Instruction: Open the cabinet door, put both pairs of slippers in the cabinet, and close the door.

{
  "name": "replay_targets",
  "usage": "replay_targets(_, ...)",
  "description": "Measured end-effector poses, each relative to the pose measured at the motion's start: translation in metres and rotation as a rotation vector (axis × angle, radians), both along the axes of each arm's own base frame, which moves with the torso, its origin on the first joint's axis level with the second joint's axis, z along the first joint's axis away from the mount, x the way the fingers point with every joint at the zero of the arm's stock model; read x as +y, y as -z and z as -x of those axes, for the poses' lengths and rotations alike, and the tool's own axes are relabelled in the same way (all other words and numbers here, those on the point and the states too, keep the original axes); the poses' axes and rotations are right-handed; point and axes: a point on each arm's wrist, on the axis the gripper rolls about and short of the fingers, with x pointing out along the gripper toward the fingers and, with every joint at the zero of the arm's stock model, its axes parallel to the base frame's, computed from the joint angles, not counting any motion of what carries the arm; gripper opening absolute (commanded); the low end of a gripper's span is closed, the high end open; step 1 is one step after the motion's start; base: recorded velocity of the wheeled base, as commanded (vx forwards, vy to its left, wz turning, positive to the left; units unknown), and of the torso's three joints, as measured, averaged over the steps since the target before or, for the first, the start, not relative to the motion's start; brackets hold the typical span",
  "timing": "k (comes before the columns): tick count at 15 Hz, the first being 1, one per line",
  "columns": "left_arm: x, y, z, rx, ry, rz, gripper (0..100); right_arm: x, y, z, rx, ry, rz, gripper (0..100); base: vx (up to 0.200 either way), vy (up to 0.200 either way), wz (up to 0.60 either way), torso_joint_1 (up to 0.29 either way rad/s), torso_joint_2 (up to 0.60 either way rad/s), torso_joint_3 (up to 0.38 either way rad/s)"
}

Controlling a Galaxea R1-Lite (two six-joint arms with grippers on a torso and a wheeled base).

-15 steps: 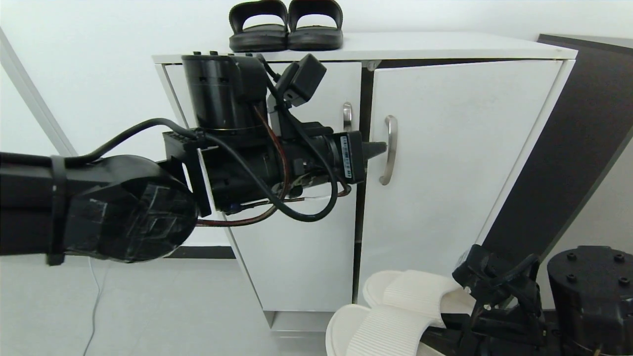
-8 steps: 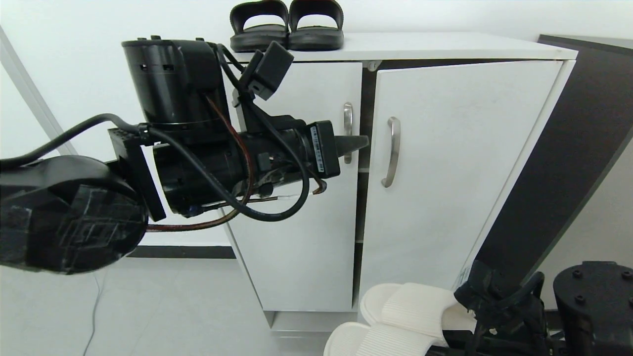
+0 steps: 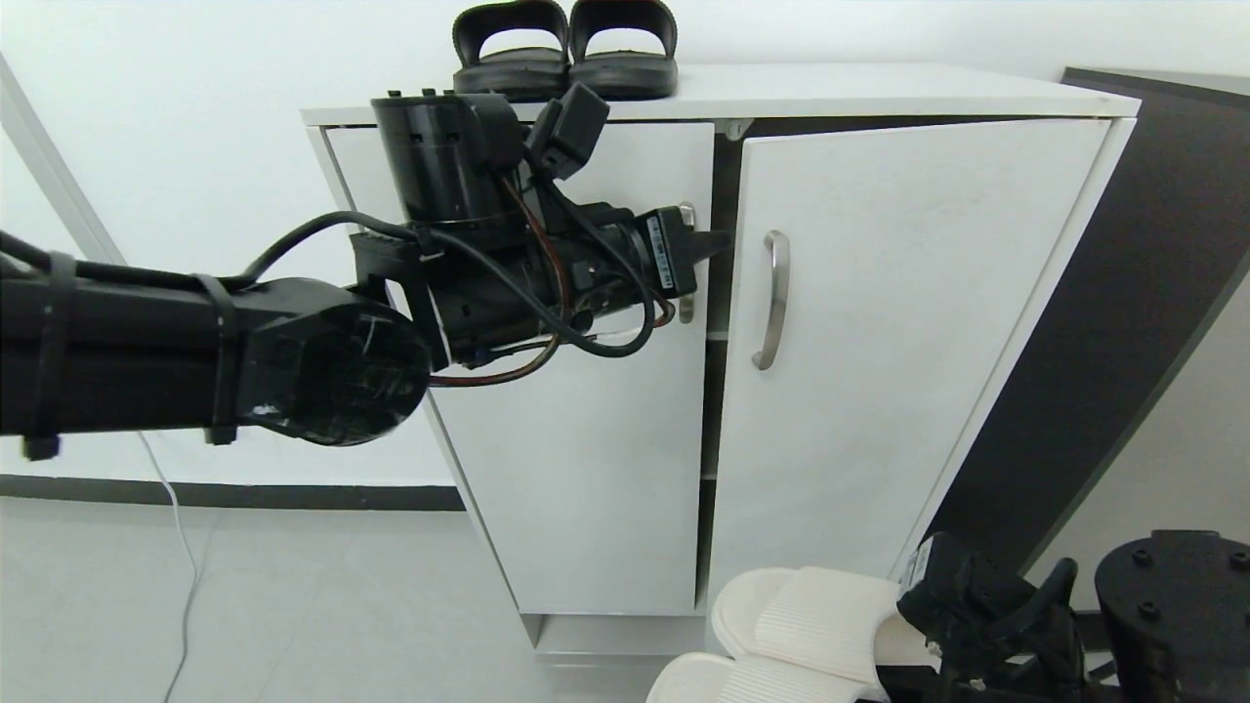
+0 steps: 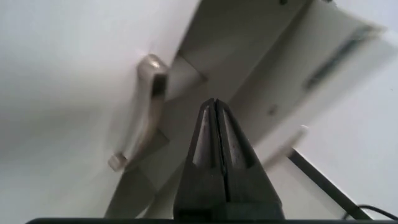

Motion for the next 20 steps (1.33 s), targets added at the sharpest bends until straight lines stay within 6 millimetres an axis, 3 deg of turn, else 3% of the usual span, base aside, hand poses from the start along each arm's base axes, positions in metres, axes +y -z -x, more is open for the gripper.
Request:
replay_targets(3, -0.008, 0.008, -0.015, 0.004, -0.009, -0.002, 0, -0.001, 0.003, 0.002, 0.007, -0.007, 0.012, 0, 0.000, 0.000, 0.00, 0.000, 0.00, 0.000)
replay_targets(8, -0.015, 0.018, -0.018, 0.022, -0.002, -0.017, 0, -0.002, 0.010, 0.007, -0.001, -0.046, 0.048, 0, -0.200, 0.000, 0.00, 0.001, 0.00, 0.003)
replay_targets(10, -0.020, 0.020, -0.009, 0.015, 0.022, -0.013, 0, -0.001, 0.010, 0.008, 0.000, -0.052, 0.049, 0, -0.200, 0.000, 0.00, 0.000, 0.01, 0.009)
replay_targets(15, -0.055, 0.018, 0.045, -0.043, 0.191, 0.030, 0, 0.000, 0.013, 0.013, 0.006, -0.076, 0.057, 0, -0.120, 0.000, 0.00, 0.002, 0.00, 0.000)
replay_targets(18, -0.046, 0.016, 0.040, -0.047, 0.161, 0.034, 0, 0.000, 0.013, 0.013, 0.008, -0.075, 0.056, 0, 0.000, 0.000, 0.00, 0.000, 0.00, 0.000)
replay_targets(20, -0.025, 0.016, 0.029, -0.044, 0.096, 0.030, 0, 0.001, 0.011, 0.009, 0.009, -0.052, 0.043, 0, 0.000, 0.000, 0.00, 0.000, 0.00, 0.000)
